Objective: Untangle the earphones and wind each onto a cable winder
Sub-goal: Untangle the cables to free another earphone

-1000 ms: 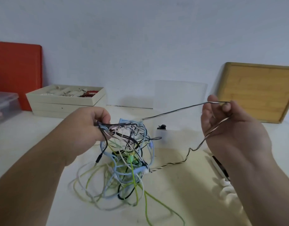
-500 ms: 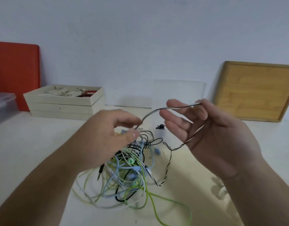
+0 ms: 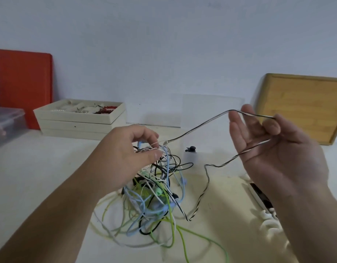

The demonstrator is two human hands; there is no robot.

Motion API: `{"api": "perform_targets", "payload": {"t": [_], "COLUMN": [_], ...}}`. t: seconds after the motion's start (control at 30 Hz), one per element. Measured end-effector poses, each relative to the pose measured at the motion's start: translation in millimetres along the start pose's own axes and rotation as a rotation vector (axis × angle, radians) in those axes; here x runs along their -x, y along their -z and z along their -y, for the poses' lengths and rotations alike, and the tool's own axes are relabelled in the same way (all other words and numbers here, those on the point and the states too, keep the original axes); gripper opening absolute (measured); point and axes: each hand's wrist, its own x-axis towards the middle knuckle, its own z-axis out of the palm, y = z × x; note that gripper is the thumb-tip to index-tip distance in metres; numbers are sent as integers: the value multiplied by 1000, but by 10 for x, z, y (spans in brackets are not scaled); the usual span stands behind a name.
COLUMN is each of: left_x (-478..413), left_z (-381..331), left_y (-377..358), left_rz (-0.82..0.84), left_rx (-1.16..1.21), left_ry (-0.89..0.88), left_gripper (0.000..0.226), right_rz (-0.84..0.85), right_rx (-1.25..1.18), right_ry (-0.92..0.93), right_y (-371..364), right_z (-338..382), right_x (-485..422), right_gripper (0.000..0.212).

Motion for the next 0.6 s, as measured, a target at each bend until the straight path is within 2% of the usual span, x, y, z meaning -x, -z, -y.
{"api": "perform_targets", "payload": {"t": [0.1, 0.2, 0.27, 0.33, 0.4, 0.43, 0.47, 0.53, 0.6], "left_x": [7, -1, -8, 1, 16, 20, 23, 34, 42], "left_z": [-29, -3, 8, -3, -27, -35, -40, -49, -57], "left_y": [-1, -5, -3, -15, -44, -58, -75, -105, -133], "left_rz": [-42, -98, -114, -114, -114, -116, -116, -108, -100], "left_rx": [1, -19, -49, -58, -79, -95, -108, -128, -153], "left_ry": [-20, -19, -27, -33, -44, -49, -53, -55, -63], "left_gripper": [22, 27, 33, 35, 34, 34, 33, 32, 32], "right_rz": [-89, -210, -304, -347, -271, -226, -201, -13, 285], "right_rx": [48, 274, 585, 1079, 1635, 1843, 1952, 1859, 1611], "right_ry": [-39, -91, -97, -79, -29, 34, 130, 288, 219], "right_y": [63, 153, 182, 228, 246, 235, 203, 134, 17], "right_z": [2, 16, 16, -3, -61, -111, -171, -279, -400], "right_x": [-56, -130, -160, -156, -112, -81, -46, 13, 104], "right_gripper": [31, 21, 21, 25, 18, 11, 15, 34, 40]}}
